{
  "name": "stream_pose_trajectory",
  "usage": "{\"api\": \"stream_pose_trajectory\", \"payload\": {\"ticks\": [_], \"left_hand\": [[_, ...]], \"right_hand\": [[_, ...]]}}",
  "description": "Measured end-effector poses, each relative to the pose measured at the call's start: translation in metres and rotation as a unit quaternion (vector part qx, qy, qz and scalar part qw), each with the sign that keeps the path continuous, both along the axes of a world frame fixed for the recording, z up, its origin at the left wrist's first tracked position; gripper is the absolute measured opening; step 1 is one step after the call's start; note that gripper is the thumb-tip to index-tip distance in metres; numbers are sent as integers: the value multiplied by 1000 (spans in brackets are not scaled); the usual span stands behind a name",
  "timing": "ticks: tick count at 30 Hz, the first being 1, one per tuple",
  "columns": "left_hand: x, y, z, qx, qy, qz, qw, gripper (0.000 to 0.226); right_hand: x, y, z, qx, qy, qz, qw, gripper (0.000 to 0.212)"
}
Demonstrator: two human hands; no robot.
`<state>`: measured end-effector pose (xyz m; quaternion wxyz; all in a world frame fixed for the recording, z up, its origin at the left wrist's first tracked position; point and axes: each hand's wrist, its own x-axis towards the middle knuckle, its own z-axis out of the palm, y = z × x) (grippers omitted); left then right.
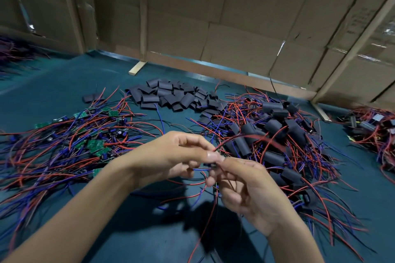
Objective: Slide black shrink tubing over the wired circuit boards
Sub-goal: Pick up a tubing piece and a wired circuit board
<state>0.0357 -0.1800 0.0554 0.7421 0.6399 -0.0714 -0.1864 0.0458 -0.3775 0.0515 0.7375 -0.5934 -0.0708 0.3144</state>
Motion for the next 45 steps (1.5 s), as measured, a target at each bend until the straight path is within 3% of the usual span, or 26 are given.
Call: {"api": "stream_pose_trajectory", "payload": {"ticks": [3,7,9,12,16,22,27,33,35,38,41,45], "left_hand": [[1,2,-2,-84,52,45,994,11],[1,3,0,-141,43,66,987,14],[-1,4,2,-98,27,62,993,11],[-3,3,-3,-6,28,29,999,39],[-6,-4,-11,90,46,-16,995,47],[-8,-8,-16,9,70,-51,996,16],[-12,-18,-17,48,11,18,999,8],[-4,-9,-7,-59,26,163,985,14],[-4,-1,-3,-93,16,173,980,10],[-6,3,2,-63,-31,157,985,28],[-4,-1,10,-19,-78,109,991,17],[10,-12,21,24,-121,62,990,16]], "right_hand": [[-3,-3,0,-12,-8,21,1000,22],[-7,-7,-4,-61,-36,44,996,20],[-8,-8,-4,-76,-54,44,995,20],[-9,-8,-4,-77,-91,8,993,28],[-9,-9,-5,-116,-144,-22,982,29],[-11,-16,2,-238,-256,63,935,27],[-13,-20,-1,-299,-290,86,905,29],[-13,-29,3,-272,-249,86,926,28],[-12,-31,7,-277,-247,103,923,41],[-8,-37,2,-296,-289,64,908,65],[-5,-24,-1,-173,-316,-52,932,31],[-4,2,-9,-30,-311,-40,949,25]]}}
